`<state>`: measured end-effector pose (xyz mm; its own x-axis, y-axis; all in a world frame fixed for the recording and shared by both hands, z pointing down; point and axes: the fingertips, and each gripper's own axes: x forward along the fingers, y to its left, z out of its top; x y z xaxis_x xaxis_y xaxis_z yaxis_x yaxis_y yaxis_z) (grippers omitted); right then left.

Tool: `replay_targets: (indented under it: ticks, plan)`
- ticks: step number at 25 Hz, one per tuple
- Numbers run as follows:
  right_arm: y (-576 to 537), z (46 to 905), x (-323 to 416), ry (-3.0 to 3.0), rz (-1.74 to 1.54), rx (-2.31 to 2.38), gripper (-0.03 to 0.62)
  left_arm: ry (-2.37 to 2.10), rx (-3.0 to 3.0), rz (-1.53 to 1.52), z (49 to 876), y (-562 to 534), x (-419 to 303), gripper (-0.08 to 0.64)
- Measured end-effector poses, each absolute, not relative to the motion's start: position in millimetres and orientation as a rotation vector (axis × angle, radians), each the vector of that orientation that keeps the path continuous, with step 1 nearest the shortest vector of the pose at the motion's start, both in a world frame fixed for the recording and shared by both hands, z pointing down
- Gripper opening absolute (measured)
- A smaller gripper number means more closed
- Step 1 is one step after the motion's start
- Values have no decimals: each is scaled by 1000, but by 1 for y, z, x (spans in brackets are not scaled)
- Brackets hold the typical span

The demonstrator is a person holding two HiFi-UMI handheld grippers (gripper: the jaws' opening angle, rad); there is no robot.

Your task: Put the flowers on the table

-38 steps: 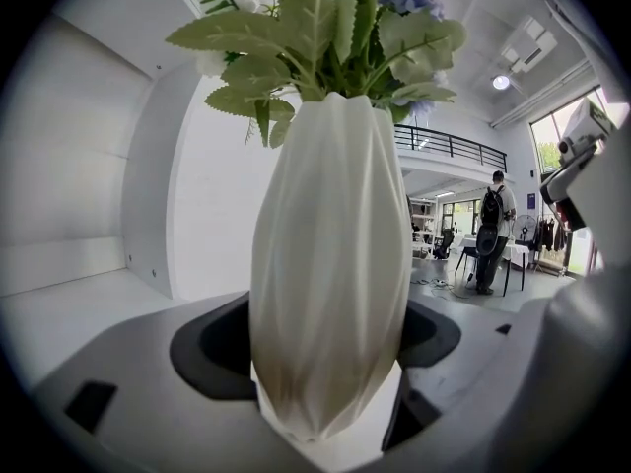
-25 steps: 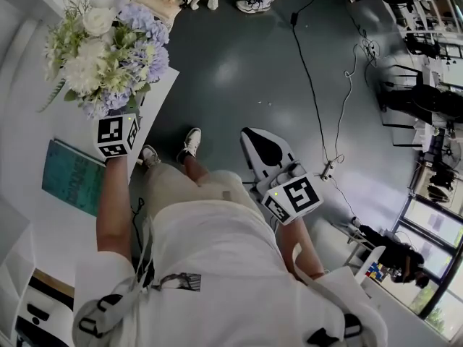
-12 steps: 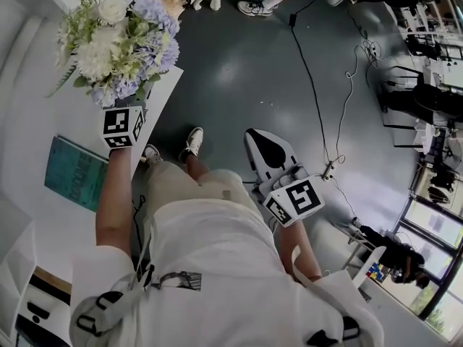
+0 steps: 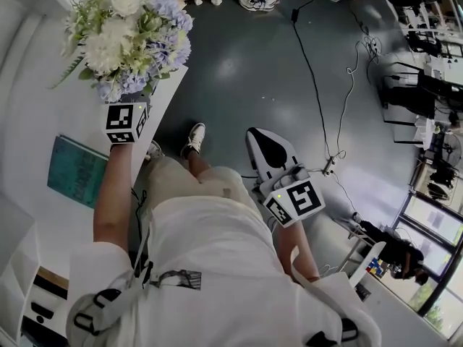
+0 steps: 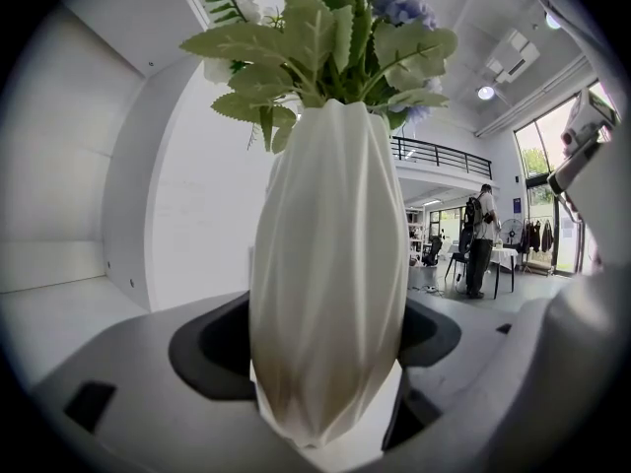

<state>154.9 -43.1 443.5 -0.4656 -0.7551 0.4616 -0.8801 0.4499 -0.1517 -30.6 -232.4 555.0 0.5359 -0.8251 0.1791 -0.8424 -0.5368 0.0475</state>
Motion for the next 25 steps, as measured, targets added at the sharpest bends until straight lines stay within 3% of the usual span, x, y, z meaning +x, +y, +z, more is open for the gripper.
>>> replay_targets:
  ticks: [23, 25]
  plan:
    - [-50, 444, 143, -2357, 557, 1430, 11, -1363, 2651, 294, 563, -229, -29, 394]
    - [-50, 444, 142, -2358, 558, 1431, 11, -1379, 2648, 282, 563, -229, -32, 445]
